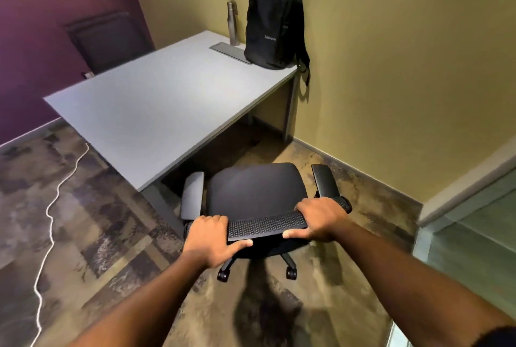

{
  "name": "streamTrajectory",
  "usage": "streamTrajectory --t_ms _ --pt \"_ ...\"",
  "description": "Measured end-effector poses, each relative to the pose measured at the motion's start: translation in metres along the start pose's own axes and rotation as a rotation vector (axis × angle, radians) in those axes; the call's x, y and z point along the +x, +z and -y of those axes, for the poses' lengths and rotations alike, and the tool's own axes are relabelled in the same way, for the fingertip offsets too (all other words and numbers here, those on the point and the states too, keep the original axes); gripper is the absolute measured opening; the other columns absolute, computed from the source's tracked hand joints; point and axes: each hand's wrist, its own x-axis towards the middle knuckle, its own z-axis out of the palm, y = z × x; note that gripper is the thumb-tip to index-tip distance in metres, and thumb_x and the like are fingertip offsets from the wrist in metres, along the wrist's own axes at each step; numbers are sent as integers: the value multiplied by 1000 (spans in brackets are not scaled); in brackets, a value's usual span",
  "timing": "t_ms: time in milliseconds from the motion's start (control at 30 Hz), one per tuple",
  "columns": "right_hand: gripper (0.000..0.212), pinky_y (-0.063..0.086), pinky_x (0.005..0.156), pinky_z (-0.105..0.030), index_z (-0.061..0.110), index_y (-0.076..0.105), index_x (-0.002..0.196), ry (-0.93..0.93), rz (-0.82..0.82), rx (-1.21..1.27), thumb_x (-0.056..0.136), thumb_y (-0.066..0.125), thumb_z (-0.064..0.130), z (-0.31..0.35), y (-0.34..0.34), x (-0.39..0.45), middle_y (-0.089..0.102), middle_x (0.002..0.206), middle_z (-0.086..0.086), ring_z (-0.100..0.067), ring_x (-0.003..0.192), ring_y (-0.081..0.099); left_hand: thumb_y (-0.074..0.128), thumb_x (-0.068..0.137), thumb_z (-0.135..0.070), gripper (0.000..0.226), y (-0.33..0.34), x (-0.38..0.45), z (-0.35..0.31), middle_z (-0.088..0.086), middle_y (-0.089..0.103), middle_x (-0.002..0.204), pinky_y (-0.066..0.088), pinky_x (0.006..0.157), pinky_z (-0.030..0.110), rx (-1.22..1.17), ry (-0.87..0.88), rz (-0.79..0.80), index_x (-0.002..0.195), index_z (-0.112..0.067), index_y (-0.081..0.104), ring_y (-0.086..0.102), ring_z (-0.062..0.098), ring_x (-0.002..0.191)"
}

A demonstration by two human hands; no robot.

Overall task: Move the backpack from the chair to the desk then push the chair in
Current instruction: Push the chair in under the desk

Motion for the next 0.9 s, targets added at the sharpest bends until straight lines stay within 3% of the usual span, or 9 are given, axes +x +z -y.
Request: streamTrajectory --t_ms 267,700,900 --pt "109 56 80 -47 22 66 107 -231 -17 -52 69 18 112 -120 -11 78 69 101 -1 -27 88 66 15 64 -107 91 0 93 -46 -3 69 80 48 60 39 -5 -166 64 82 -28 56 67 25 73" --pt "109 53 78 -43 23 67 109 -431 -53 -81 68 20 112 -226 -32 234 70 105 0 -26 93 67 15 63 -108 97 10 228 -47 -4 72 99 51 71 40 -56 -357 71 102 -30 59 68 24 90" --pt "113 53 91 -44 20 66 118 -514 -61 -76 70 20 111 -269 -42 303 71 113 -3 -28 104 67 8 63 -106 107 17 292 -45 0 72 110 53 82 42 -11 -453 91 114 -28 59 68 27 102"
